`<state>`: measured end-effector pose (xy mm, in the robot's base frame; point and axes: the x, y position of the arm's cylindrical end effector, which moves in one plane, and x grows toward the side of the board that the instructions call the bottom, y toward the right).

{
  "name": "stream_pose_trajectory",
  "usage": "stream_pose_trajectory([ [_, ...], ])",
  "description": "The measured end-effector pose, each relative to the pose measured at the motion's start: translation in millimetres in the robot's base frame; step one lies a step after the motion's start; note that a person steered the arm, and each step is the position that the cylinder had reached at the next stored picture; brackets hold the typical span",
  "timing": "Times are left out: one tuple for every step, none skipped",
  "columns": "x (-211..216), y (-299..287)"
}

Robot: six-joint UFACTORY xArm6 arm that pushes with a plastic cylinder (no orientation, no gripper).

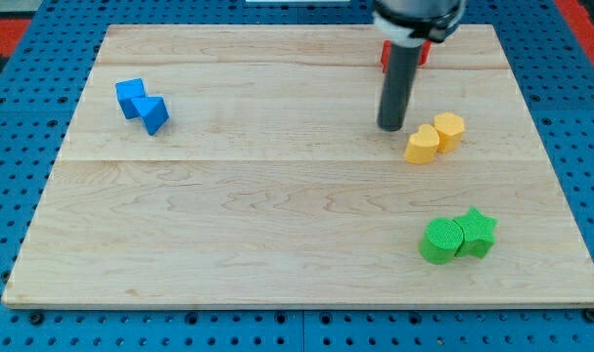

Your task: Slide the red blocks to the top center

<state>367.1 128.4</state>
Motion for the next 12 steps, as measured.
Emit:
stream_pose_trajectory([
  [-37.8,42.8],
  [-65.0,108.3],
  [-110.3,91.0],
  [-128.4,48.4],
  [-130.3,-43.5],
  [-146.7,-142.8],
  [-115.2,-127.6],
  [-108.8,-101.1],
  [-110.1,-112.7],
  [-48.9,-115.9],
  [-9.6,-66.3],
  [-28.7,-4.8],
])
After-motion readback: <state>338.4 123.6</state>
